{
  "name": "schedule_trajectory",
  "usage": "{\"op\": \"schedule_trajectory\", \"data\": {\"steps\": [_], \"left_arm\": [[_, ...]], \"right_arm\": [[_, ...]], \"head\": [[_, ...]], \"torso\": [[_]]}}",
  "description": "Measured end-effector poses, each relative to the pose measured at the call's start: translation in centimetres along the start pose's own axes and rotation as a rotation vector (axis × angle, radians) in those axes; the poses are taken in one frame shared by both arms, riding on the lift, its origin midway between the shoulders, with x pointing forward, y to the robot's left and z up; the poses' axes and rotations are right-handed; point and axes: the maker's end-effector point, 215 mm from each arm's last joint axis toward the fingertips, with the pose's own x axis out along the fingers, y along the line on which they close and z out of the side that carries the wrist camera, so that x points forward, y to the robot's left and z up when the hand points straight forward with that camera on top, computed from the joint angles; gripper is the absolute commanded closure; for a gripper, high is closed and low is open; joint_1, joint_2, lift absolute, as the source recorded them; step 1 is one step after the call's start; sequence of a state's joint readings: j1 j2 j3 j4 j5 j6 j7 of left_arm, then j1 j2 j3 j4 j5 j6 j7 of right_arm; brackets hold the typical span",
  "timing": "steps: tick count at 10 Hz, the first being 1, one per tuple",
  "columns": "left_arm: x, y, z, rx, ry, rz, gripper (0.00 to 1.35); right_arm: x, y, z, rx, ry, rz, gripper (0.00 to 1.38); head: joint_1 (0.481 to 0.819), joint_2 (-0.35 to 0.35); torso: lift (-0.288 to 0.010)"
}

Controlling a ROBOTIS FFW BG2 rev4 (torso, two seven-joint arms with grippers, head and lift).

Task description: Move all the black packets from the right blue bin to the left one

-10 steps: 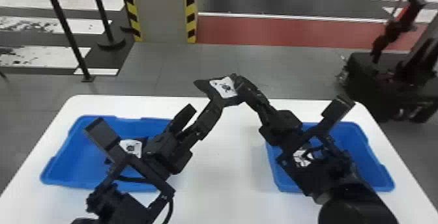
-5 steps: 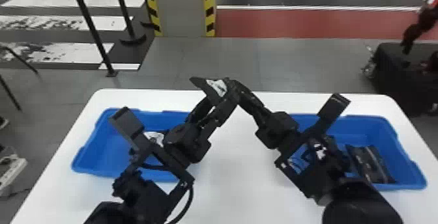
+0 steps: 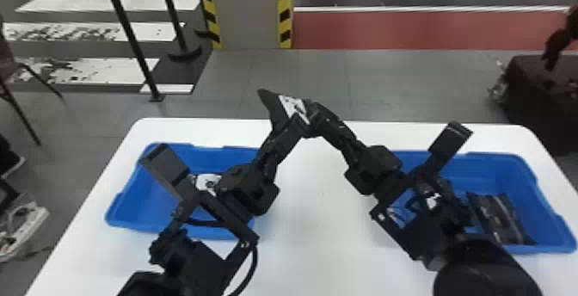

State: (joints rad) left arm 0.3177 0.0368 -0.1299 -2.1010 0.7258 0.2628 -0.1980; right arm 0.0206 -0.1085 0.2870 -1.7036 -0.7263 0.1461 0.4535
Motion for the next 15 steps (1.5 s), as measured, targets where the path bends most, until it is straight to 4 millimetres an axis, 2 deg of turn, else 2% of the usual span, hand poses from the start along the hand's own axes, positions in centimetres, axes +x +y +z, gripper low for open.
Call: {"op": "schedule_trajectory", "data": {"steps": [1, 2, 3, 5, 7, 8, 9, 10, 11, 13, 15], "left_arm": [[-0.1, 0.8, 1.1, 0.018, -0.037, 0.028, 1.22], [-0.2, 2.7, 2.7, 0.073, -0.086, 0.076, 1.22], [-0.7, 5.8, 4.6, 0.164, -0.131, 0.149, 1.22], [-2.7, 12.7, 6.7, 0.38, -0.137, 0.322, 1.22], [-5.5, 18.6, 6.3, 0.582, -0.028, 0.464, 1.22], [-7.3, 21.3, 5.2, 0.643, 0.043, 0.527, 1.22], [-8.8, 23.3, 3.9, 0.674, 0.103, 0.57, 1.13], [-10.0, 24.6, 3.0, 0.701, 0.143, 0.601, 0.72], [-10.8, 25.3, 2.5, 0.715, 0.164, 0.618, 0.43], [-11.3, 25.1, 1.6, 0.7, 0.171, 0.604, 0.03], [-10.5, 23.1, 3.1, 0.71, 0.093, 0.564, 0.06]], "right_arm": [[-0.1, -0.2, -0.1, 0.014, -0.01, 0.017, 0.41], [-0.5, -0.7, 0.0, 0.026, -0.024, 0.014, 0.12], [-1.3, -1.6, -0.1, 0.029, -0.028, -0.006, 0.1], [-3.3, -4.0, -0.5, 0.014, -0.011, -0.072, 0.14], [-6.4, -7.5, -0.6, -0.036, 0.038, -0.21, 0.14], [-8.4, -9.3, -0.4, -0.074, 0.065, -0.283, 0.14], [-9.8, -10.5, -0.3, -0.094, 0.082, -0.327, 0.14], [-10.8, -11.4, -0.3, -0.106, 0.094, -0.355, 0.13], [-11.3, -12.0, 0.1, -0.128, 0.103, -0.383, 0.13], [-12.4, -12.3, 1.8, -0.197, 0.12, -0.462, 0.1], [-13.4, -12.7, 2.5, -0.232, 0.142, -0.499, 0.1]], "head": [[0.685, 0.097], [0.68, 0.115], [0.68, 0.128], [0.694, 0.176], [0.695, 0.194], [0.695, 0.192], [0.695, 0.188], [0.695, 0.185], [0.695, 0.184], [0.695, 0.161], [0.695, 0.141]], "torso": [[-0.11], [-0.11], [-0.11], [-0.11], [-0.11], [-0.11], [-0.11], [-0.11], [-0.11], [-0.11], [-0.11]]}}
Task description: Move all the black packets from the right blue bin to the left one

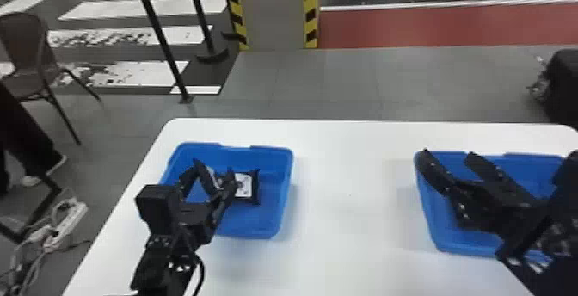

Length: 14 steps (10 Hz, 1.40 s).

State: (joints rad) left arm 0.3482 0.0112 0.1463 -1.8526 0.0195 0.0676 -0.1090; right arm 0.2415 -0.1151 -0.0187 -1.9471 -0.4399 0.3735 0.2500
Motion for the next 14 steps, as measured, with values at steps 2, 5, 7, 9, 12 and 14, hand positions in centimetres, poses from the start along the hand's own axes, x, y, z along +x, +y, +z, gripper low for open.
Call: {"op": "schedule_trajectory", "data": {"steps": [2, 5, 7, 9, 12, 14], "left_arm": [[-1.0, 0.2, 4.9, 0.01, -0.114, 0.021, 0.1], [-2.5, 0.5, 11.2, 0.035, -0.262, 0.041, 0.1], [-2.9, 0.1, 11.6, 0.015, -0.275, 0.031, 0.1], [-3.0, -0.7, 11.1, 0.007, -0.264, 0.017, 0.1], [-3.1, -1.2, 10.6, 0.006, -0.25, 0.009, 0.09], [-3.2, -1.5, 10.2, 0.004, -0.241, 0.004, 0.09]], "right_arm": [[-0.9, -1.0, 0.8, -0.043, 0.008, -0.058, 0.1], [-1.4, -2.3, 0.7, -0.072, 0.026, -0.104, 0.1], [-2.1, -4.5, 0.5, -0.118, 0.061, -0.201, 0.1], [-3.8, -7.8, -1.1, -0.154, 0.178, -0.324, 0.1], [-5.2, -12.5, -4.4, -0.164, 0.373, -0.44, 0.1], [-4.5, -14.0, -6.6, -0.138, 0.447, -0.455, 0.1]], "head": [[0.695, 0.122], [0.695, 0.113], [0.695, 0.095], [0.695, 0.047], [0.695, -0.006], [0.695, -0.019]], "torso": [[-0.11], [-0.11], [-0.11], [-0.11], [-0.11], [-0.11]]}}
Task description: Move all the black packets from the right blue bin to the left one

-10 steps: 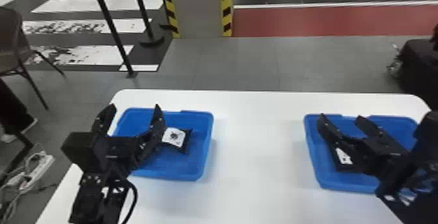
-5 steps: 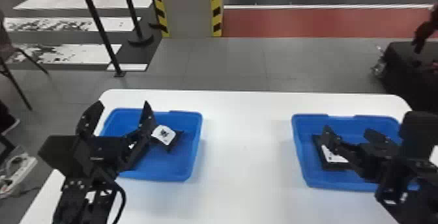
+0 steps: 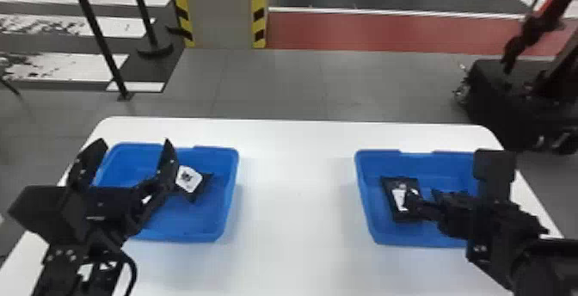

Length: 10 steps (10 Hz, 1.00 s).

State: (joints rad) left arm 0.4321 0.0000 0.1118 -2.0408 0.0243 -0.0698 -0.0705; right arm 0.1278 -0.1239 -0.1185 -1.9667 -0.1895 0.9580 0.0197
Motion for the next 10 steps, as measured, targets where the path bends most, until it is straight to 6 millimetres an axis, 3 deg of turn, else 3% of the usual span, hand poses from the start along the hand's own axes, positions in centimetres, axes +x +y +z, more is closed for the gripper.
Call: {"op": "schedule_trajectory", "data": {"steps": [4, 5, 6, 8, 10], "left_arm": [[0.0, -0.3, 0.0, -0.002, 0.0, -0.005, 0.1], [0.0, -0.7, 0.0, -0.005, -0.002, -0.011, 0.1], [0.0, -0.7, 0.0, -0.005, -0.002, -0.012, 0.1], [0.0, -0.6, 0.1, -0.004, -0.005, -0.01, 0.1], [-0.1, -0.6, 0.2, -0.003, -0.008, -0.009, 0.1]], "right_arm": [[3.8, 0.9, -2.1, -0.011, 0.095, 0.026, 0.11], [4.1, 1.0, -2.5, -0.01, 0.106, 0.026, 0.27], [4.3, 1.0, -2.7, -0.009, 0.112, 0.027, 0.71], [4.7, 1.2, -3.1, -0.002, 0.123, 0.03, 1.1], [4.9, 1.4, -2.8, 0.003, 0.105, 0.032, 1.18]], "head": [[0.695, -0.011], [0.695, -0.013], [0.695, -0.014], [0.695, -0.01], [0.695, -0.008]], "torso": [[-0.11], [-0.11], [-0.11], [-0.11], [-0.11]]}}
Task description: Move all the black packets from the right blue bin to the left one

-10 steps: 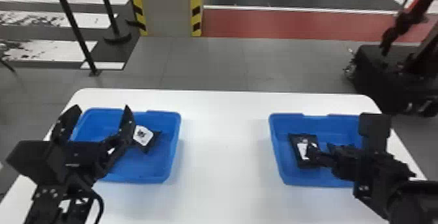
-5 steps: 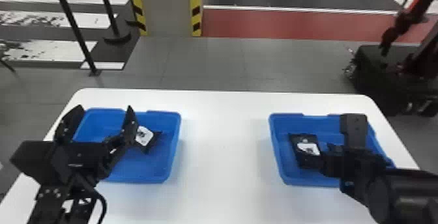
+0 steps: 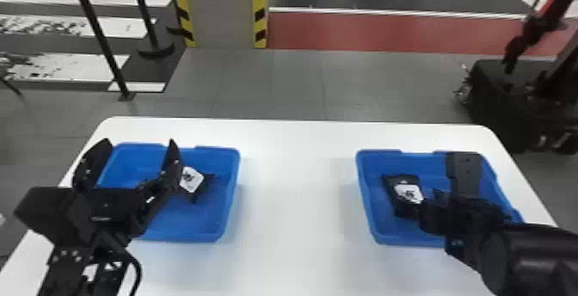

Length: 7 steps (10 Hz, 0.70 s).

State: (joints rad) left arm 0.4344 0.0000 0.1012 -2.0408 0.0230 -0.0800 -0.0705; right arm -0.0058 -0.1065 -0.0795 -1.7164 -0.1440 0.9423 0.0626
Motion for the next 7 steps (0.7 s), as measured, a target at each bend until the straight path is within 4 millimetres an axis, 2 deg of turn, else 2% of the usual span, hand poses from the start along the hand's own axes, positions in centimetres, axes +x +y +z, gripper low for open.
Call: {"op": "schedule_trajectory", "data": {"steps": [2, 4, 5, 7], "left_arm": [[0.0, -0.1, 0.2, -0.003, -0.008, -0.001, 0.1], [0.2, -0.4, 0.7, -0.01, -0.02, -0.006, 0.1], [0.3, -0.6, 0.8, -0.016, -0.015, -0.009, 0.1], [0.3, -1.1, 1.1, -0.041, -0.006, -0.017, 0.1]], "right_arm": [[-0.4, 0.3, 0.7, -0.001, -0.037, 0.006, 1.18], [-2.2, 2.2, 2.8, 0.004, -0.155, 0.076, 1.18], [-4.1, 3.4, 4.5, 0.006, -0.251, 0.117, 1.18], [-9.6, 6.5, 8.5, -0.003, -0.448, 0.226, 1.18]], "head": [[0.695, -0.006], [0.695, 0.004], [0.695, 0.015], [0.695, 0.04]], "torso": [[-0.11], [-0.11], [-0.11], [-0.11]]}}
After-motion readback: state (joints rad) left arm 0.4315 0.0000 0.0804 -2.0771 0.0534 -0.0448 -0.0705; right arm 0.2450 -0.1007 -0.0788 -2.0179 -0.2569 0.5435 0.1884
